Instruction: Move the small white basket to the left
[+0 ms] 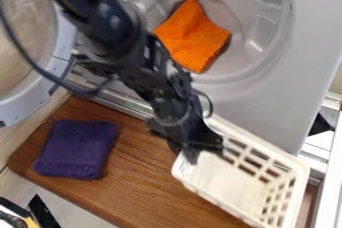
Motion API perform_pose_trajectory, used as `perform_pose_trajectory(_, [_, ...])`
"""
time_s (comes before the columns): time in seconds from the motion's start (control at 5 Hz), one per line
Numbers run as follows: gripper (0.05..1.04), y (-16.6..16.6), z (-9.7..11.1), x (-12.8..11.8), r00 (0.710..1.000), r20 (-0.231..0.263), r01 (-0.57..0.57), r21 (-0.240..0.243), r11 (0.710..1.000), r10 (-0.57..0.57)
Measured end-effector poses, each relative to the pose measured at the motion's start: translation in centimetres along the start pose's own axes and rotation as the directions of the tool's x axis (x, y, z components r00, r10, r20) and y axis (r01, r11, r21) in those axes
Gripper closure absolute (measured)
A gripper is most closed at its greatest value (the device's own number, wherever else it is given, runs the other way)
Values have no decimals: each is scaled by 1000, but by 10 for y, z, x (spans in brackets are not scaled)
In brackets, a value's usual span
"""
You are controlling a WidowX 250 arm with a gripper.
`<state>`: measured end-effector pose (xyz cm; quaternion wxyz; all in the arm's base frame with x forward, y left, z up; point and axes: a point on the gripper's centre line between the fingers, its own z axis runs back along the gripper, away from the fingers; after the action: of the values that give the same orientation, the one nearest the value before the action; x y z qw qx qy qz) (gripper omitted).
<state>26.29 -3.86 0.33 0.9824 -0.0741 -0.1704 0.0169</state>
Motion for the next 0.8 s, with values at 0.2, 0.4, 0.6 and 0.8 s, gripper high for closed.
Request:
perform_pose_trajectory(0.2, [992,21,16,2,998,45,-48,13,999,47])
perform_pose_trajectory(0.4, [992,47,22,3,993,58,-103,30,994,101])
perform_pose_trajectory(0.6, [992,77,25,2,983,68,-173,63,983,168])
perform_pose_trajectory(0.8, [992,103,23,0,978,61,-205,89,975,200])
